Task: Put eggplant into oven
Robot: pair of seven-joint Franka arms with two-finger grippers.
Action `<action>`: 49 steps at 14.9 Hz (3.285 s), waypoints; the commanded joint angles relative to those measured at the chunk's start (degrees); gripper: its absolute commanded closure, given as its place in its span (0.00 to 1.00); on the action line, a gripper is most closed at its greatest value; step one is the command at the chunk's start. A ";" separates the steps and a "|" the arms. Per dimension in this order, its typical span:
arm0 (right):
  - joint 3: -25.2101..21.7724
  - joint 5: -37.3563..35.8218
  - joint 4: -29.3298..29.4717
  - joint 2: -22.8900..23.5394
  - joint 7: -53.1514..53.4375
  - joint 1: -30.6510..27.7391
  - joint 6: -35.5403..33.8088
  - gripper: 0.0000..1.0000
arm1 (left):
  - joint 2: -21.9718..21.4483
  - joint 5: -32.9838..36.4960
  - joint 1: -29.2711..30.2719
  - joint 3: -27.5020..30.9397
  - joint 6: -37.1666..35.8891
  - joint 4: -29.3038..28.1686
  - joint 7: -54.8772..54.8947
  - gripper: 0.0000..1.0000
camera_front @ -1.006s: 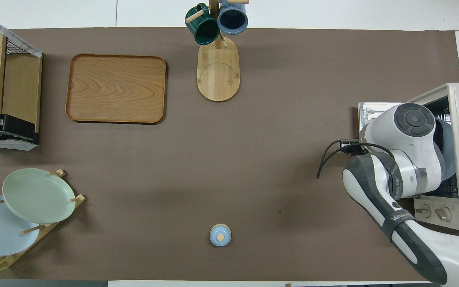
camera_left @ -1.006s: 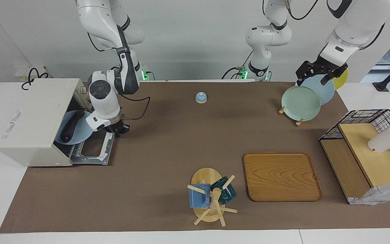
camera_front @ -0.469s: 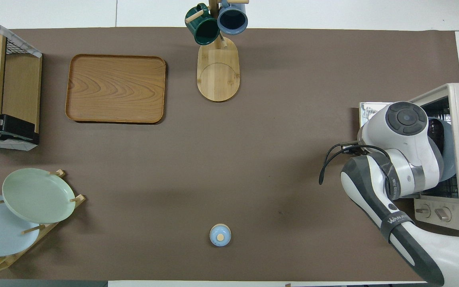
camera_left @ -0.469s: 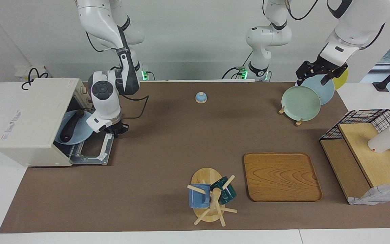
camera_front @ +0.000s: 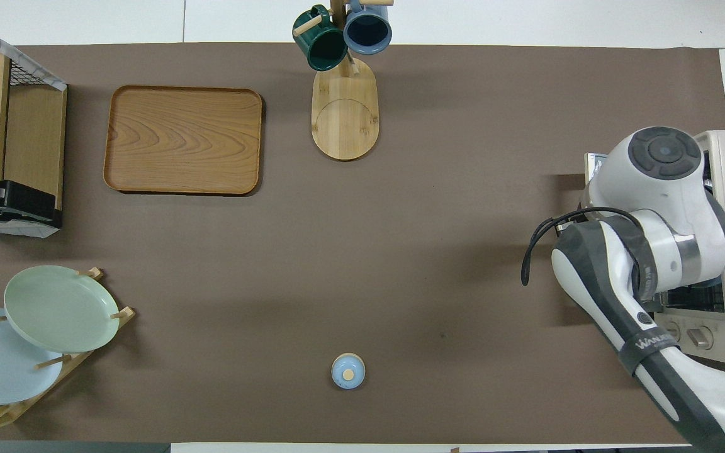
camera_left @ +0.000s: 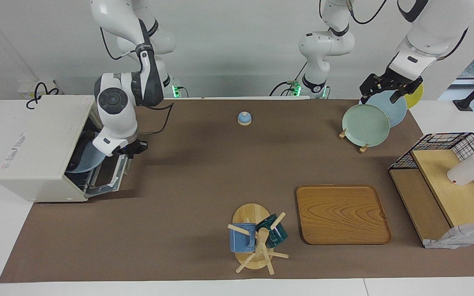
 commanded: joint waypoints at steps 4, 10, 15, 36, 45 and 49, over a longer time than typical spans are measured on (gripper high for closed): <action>-1.25 -3.82 7.26 1.16 -9.72 -7.69 -4.49 1.00 | -0.44 -0.13 0.25 0.12 -0.70 -0.47 0.54 0.00; -0.55 6.19 26.57 1.33 -9.21 -7.35 -22.66 1.00 | -0.44 -0.13 0.25 0.12 -0.70 -0.47 0.54 0.00; -0.20 8.57 24.84 -0.51 -9.12 -7.44 -24.88 0.01 | -0.44 -0.13 0.25 0.12 -0.70 -0.47 0.54 0.00; -10.57 11.39 21.50 -5.00 -1.56 3.99 -23.12 0.00 | -0.53 -0.13 0.25 0.12 -0.70 -0.47 0.54 0.00; -8.82 11.21 18.95 -6.93 -1.47 0.92 -21.28 0.00 | -0.44 -0.13 0.25 0.12 -0.70 -0.47 0.54 0.00; -6.63 11.21 19.04 -7.02 -1.47 -1.19 -21.45 0.00 | -0.44 -0.13 0.25 0.12 -0.70 -0.47 0.54 0.00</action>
